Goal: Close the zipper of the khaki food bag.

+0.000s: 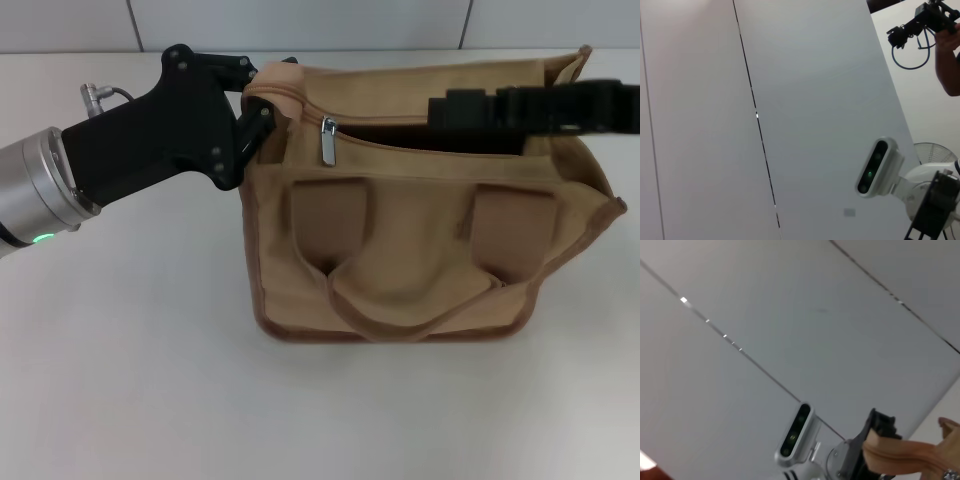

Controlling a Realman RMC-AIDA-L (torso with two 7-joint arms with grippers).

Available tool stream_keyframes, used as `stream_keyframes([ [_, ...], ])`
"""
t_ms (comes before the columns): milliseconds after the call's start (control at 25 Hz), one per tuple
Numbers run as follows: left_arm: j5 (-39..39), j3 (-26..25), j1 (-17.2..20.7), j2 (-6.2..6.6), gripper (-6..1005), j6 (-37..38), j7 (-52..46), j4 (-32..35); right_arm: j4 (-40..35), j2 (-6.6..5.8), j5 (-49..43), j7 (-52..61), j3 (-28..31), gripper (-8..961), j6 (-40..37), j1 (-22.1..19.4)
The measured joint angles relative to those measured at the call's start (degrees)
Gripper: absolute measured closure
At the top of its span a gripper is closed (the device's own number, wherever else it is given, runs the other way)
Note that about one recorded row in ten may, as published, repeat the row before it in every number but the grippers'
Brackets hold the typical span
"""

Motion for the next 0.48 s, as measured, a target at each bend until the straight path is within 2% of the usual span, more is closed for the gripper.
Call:
stream_keyframes([
  [160,-0.4,0.2,0.3,0.01,979,0.1,0.1,0.0,0.2,-0.15,0.0,6.7,-1.2,202,2.9,1.2],
  [280,-0.5,0.3,0.4,0.00,978,0.1,0.5,-0.3,0.1,-0.32,0.0,11.3,-4.5,402,4.9,2.5],
  [480,-0.5,0.0,0.4,0.03,976,0.2,2.1,-1.6,0.2,-0.39,-0.1,16.6,-8.3,607,9.6,4.0],
])
